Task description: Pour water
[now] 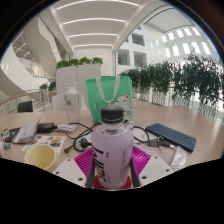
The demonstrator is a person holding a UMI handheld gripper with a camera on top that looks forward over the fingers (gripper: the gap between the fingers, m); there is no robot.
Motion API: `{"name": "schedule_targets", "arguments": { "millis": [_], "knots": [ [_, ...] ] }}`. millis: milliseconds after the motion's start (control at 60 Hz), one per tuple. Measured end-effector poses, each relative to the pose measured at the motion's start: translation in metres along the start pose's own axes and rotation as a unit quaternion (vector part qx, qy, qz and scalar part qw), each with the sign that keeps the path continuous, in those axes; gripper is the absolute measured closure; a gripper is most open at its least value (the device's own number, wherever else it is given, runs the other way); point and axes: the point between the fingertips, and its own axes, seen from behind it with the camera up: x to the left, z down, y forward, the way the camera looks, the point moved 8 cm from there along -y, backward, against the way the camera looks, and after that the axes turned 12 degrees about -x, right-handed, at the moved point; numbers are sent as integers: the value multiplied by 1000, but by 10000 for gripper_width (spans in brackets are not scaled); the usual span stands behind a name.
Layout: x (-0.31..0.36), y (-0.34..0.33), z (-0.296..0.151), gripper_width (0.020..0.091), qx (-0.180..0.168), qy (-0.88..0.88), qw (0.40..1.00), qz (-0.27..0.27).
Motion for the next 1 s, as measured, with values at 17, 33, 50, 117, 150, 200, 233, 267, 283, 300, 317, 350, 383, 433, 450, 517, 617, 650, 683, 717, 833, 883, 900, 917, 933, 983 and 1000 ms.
{"name": "schedule_targets", "arguments": {
  "millis": [17, 33, 50, 117, 150, 200, 233, 267, 283, 300, 317, 350, 383, 433, 450, 517, 617, 650, 683, 717, 833, 883, 900, 917, 933, 983, 1000],
  "knots": [
    [0, -2, 4, 573, 3, 0, 1000, -1],
    [0, -3, 5, 567, 6, 0, 1000, -1],
    [-1, -3, 4, 571, 3, 0, 1000, -1],
    [0, -1, 4, 569, 8, 2, 1000, -3],
    [-1, -1, 5, 564, 6, 3, 1000, -2],
    [-1, -2, 5, 550, 6, 5, 1000, 0],
    [-1, -3, 5, 537, 9, 4, 1000, 1],
    [-1, -3, 4, 520, 17, 5, 1000, 4],
    [-1, -4, 5, 497, 25, 5, 1000, 5],
    [-1, -5, 6, 465, 33, 4, 999, 8],
    [-1, -6, 7, 423, 41, 5, 999, 9],
    [-12, -2, 16, 321, 51, 8, 999, 8],
    [0, -17, 5, 251, 59, 10, 998, 10],
    [2, -28, 0, 267, 70, 10, 997, 13],
    [1, -30, 0, 270, 74, 10, 997, 14],
    [6, -56, -8, 272, 82, 7, 996, 16],
    [12, -100, -27, 269, 91, 0, 996, 24],
    [14, -116, -34, 270, 92, 1, 995, 26],
    [22, -135, -43, 271, 91, 3, 996, 26],
    [28, -153, -53, 272, 87, 4, 996, 24],
    [50, -218, -88, 269, 74, -3, 997, 28],
    [61, -244, -101, 271, 73, -6, 997, 33],
    [65, -253, -105, 270, 72, -6, 997, 35],
    [69, -262, -108, 272, 71, -6, 997, 37],
    [73, -271, -112, 272, 69, -6, 997, 38],
    [86, -300, -122, 270, 64, -12, 997, 42],
    [90, -310, -126, 271, 61, -14, 997, 44]
  ]
}}
